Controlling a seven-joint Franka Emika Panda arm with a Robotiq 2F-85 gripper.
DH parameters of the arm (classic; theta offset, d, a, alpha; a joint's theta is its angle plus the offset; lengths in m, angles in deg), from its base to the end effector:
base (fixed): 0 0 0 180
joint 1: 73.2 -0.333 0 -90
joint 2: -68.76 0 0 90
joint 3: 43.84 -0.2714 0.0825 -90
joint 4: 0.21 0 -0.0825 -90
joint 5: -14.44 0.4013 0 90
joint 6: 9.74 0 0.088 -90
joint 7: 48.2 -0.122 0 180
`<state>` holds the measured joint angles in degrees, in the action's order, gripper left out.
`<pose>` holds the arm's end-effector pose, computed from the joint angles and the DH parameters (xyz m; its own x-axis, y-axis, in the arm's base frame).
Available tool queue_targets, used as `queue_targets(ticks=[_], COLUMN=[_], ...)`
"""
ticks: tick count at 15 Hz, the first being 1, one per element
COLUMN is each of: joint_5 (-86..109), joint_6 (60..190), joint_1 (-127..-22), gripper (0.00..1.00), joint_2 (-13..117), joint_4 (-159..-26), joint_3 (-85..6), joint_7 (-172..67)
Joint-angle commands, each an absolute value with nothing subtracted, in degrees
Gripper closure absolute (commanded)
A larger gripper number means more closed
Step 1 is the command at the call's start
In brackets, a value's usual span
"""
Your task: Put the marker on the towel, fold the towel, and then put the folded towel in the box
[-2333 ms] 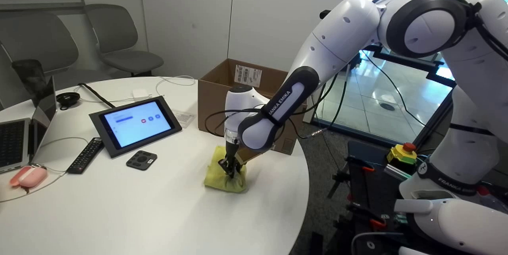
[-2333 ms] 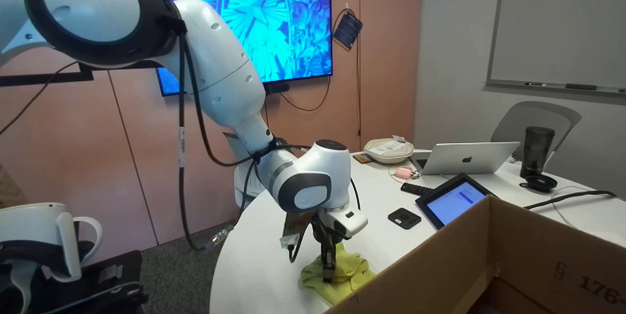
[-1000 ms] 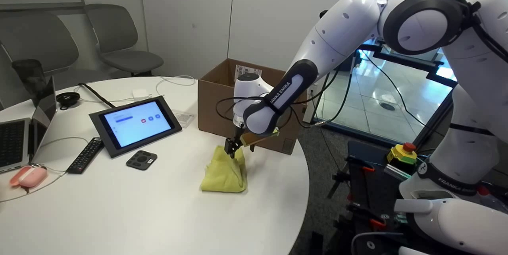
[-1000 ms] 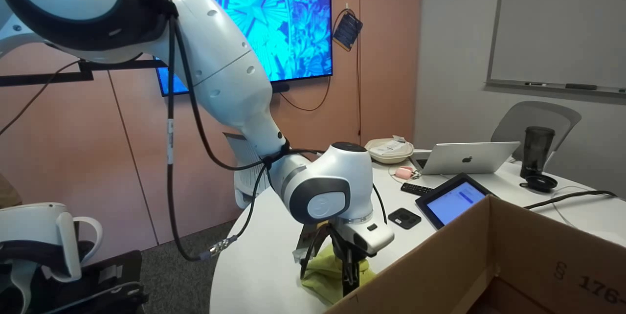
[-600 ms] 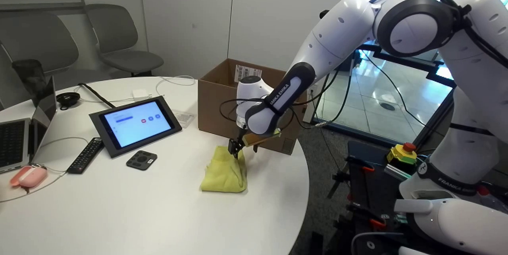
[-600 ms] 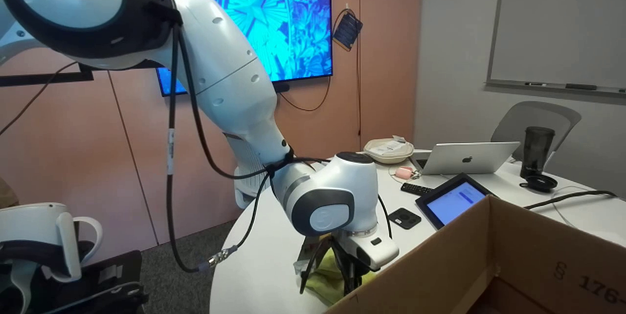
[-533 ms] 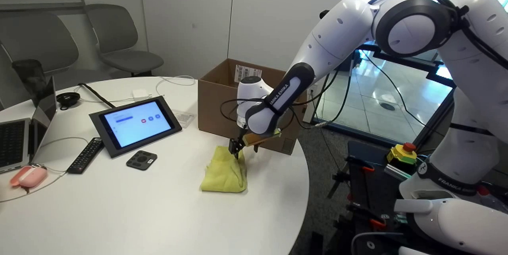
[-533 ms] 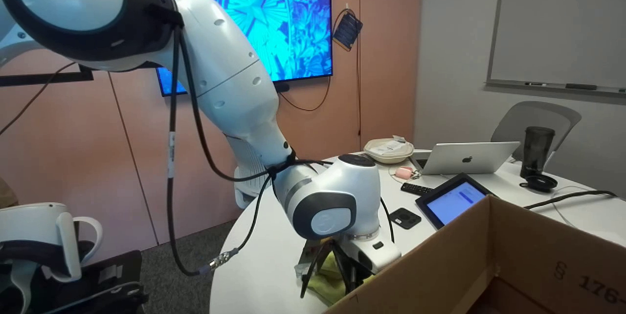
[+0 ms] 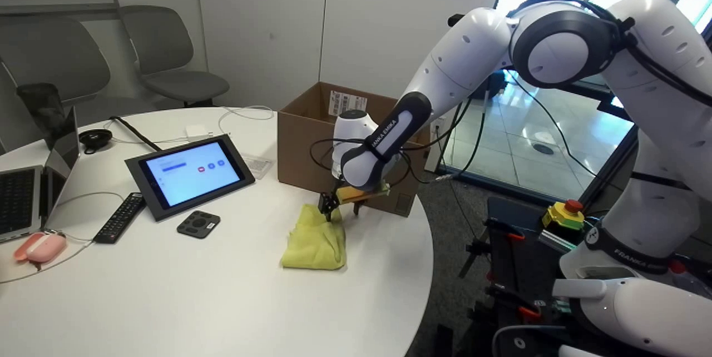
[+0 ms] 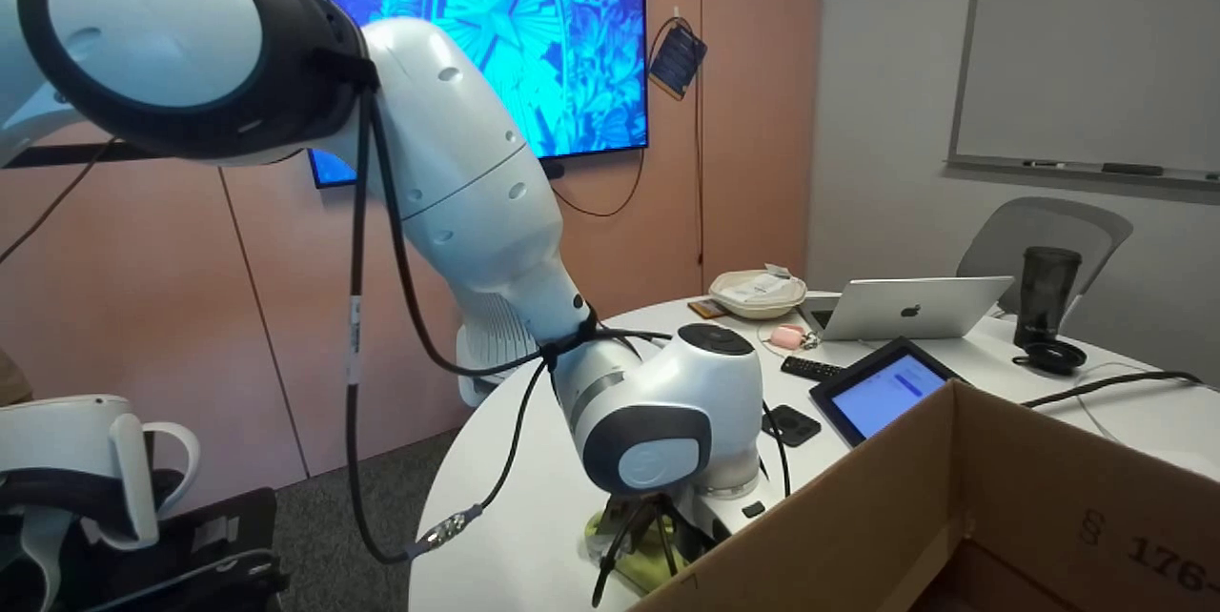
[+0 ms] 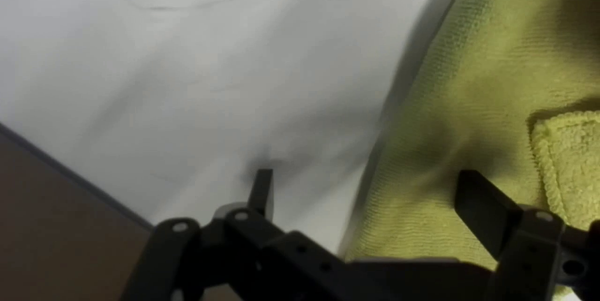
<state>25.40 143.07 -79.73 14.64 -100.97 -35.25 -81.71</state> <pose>0.5994 -0.0322 -0.0220 0.7438 -0.6684 0.0067 -0.6681 -0.7430 0.0409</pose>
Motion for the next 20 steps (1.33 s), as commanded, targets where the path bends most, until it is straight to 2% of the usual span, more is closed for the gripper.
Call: queue_targets(ticks=[1, 8, 10, 14, 18, 19, 20], joint_5=[27.37, 26.99, 26.88, 26.80, 26.68, 26.61, 26.58], joint_6=[145.19, 145.36, 145.07, 144.97, 145.20, 145.24, 145.34], joint_1=[-79.61, -80.08, -79.99, -79.86, -79.99, -80.15, -80.25], gripper=[0.00, 0.00, 0.26, 0.59, 0.90, 0.95, 0.95], joint_2=[12.74, 10.38, 9.62, 9.68, 10.53, 10.67, 10.90], joint_4=[-98.46, -95.59, -94.93, -94.67, -95.30, -95.42, -95.62], joint_3=[-35.78, -34.60, -34.70, -34.95, -35.01, -34.91, -34.92], joint_7=[-83.58, -87.63, -88.07, -88.50, -88.37, -88.44, -88.41])
